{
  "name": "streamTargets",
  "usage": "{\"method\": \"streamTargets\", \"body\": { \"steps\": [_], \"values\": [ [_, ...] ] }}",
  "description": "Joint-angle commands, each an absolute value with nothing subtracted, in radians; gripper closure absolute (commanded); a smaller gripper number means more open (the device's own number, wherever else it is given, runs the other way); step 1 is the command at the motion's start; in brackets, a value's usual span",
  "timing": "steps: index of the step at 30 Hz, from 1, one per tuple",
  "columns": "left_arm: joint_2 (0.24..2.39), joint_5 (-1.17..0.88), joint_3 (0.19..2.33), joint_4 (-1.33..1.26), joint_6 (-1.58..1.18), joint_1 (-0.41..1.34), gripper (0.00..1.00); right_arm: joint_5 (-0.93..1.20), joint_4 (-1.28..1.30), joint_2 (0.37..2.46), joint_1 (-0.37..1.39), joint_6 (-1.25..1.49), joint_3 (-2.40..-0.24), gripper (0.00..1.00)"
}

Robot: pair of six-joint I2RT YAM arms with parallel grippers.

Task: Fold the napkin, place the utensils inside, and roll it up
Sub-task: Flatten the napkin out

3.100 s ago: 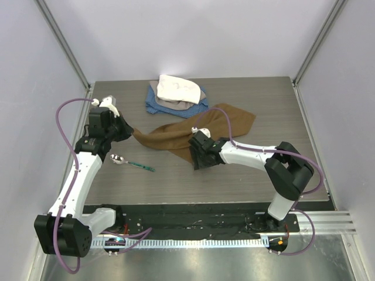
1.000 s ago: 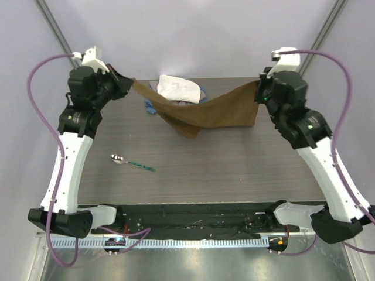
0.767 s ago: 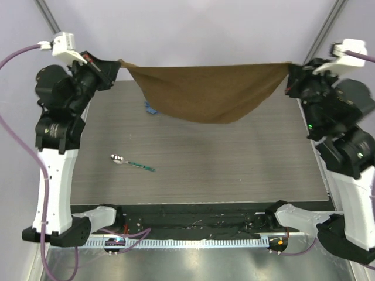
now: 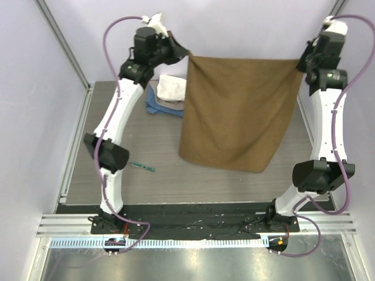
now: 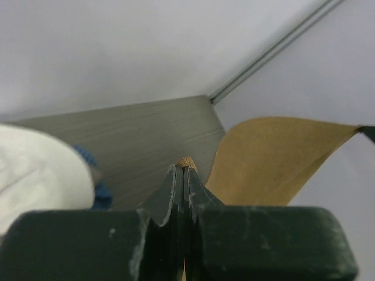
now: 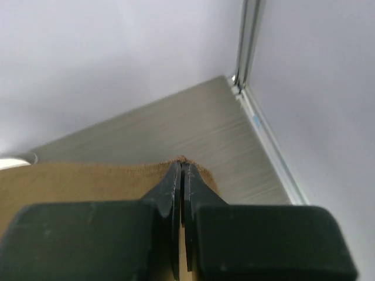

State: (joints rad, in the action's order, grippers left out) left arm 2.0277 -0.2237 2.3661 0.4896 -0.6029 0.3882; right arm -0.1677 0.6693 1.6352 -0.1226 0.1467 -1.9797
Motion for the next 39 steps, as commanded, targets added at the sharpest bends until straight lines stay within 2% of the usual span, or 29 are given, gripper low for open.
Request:
{"method": "streamTargets", "body": {
  "steps": [1, 5, 8, 11, 12, 14, 15, 17, 18, 21, 23, 24, 25, 26, 27, 28, 29, 30, 37, 39],
  "values": [
    [2.118, -0.288, 2.650, 0.320, -0.659, 0.420, 1.00, -0.084, 0.672, 1.632, -0.198, 0.160, -2.340, 0.99],
    [2.062, -0.313, 2.522, 0.098, -0.716, 0.420, 0.99, -0.107, 0.689, 1.591, -0.224, 0.127, -2.404, 0.99],
    [2.013, -0.345, 2.448, 0.049, -0.698, 0.420, 1.00, -0.149, 0.683, 1.508, -0.224, 0.114, -2.306, 0.99],
    [1.955, -0.406, 2.331, 0.029, -0.677, 0.420, 1.00, -0.193, 0.660, 1.353, -0.225, 0.124, -2.081, 0.99],
    [1.932, -0.420, 2.280, 0.020, -0.672, 0.420, 1.00, -0.207, 0.649, 1.266, -0.225, 0.136, -1.927, 0.99],
    [1.885, -0.459, 2.093, 0.006, -0.640, 0.420, 1.00, -0.238, 0.634, 1.163, -0.225, 0.175, -1.757, 0.99],
    [1.829, -0.463, 2.021, 0.006, -0.620, 0.422, 1.00, -0.242, 0.626, 1.069, -0.225, 0.193, -1.595, 0.99],
    [1.763, -0.425, 1.767, 0.005, -0.575, 0.422, 1.00, -0.230, 0.626, 0.988, -0.225, 0.238, -1.382, 0.99],
    [1.702, -0.405, 1.596, -0.009, -0.565, 0.422, 1.00, -0.230, 0.635, 0.947, -0.225, 0.251, -1.321, 0.99],
    [1.599, -0.330, 1.311, -0.046, -0.560, 0.422, 1.00, -0.193, 0.652, 0.827, -0.224, 0.288, -1.122, 0.99],
    [1.572, -0.325, 1.212, -0.049, -0.586, 0.422, 1.00, -0.114, 0.675, 0.782, -0.225, 0.322, -1.033, 0.99],
    [1.560, -0.330, 1.134, -0.037, -0.600, 0.423, 0.96, -0.079, 0.686, 0.778, -0.225, 0.337, -1.011, 0.90],
    [1.540, -0.331, 1.100, -0.025, -0.610, 0.426, 0.86, -0.042, 0.692, 0.775, -0.225, 0.350, -0.993, 0.78],
    [1.522, -0.336, 1.066, -0.018, -0.629, 0.429, 0.59, 0.051, 0.699, 0.775, -0.225, 0.360, -0.979, 0.55],
    [1.502, -0.337, 0.999, -0.017, -0.632, 0.436, 0.46, 0.079, 0.703, 0.775, -0.225, 0.379, -0.959, 0.46],
    [1.444, -0.328, 0.973, -0.003, -0.635, 0.445, 0.38, 0.107, 0.706, 0.773, -0.225, 0.385, -0.953, 0.41],
    [1.412, -0.312, 0.953, 0.020, -0.635, 0.448, 0.24, 0.121, 0.707, 0.773, -0.225, 0.390, -0.951, 0.38],
    [1.381, -0.290, 0.937, 0.050, -0.629, 0.449, 0.18, 0.138, 0.704, 0.773, -0.225, 0.391, -0.957, 0.35],
    [1.158, -0.126, 1.118, 0.527, -0.459, 0.446, 0.00, 0.204, 0.670, 0.793, -0.224, 0.394, -1.016, 0.35],
    [1.123, -0.133, 1.198, 0.619, -0.411, 0.440, 0.00, 0.233, 0.635, 0.839, -0.216, 0.417, -1.015, 0.35]
  ]
}}
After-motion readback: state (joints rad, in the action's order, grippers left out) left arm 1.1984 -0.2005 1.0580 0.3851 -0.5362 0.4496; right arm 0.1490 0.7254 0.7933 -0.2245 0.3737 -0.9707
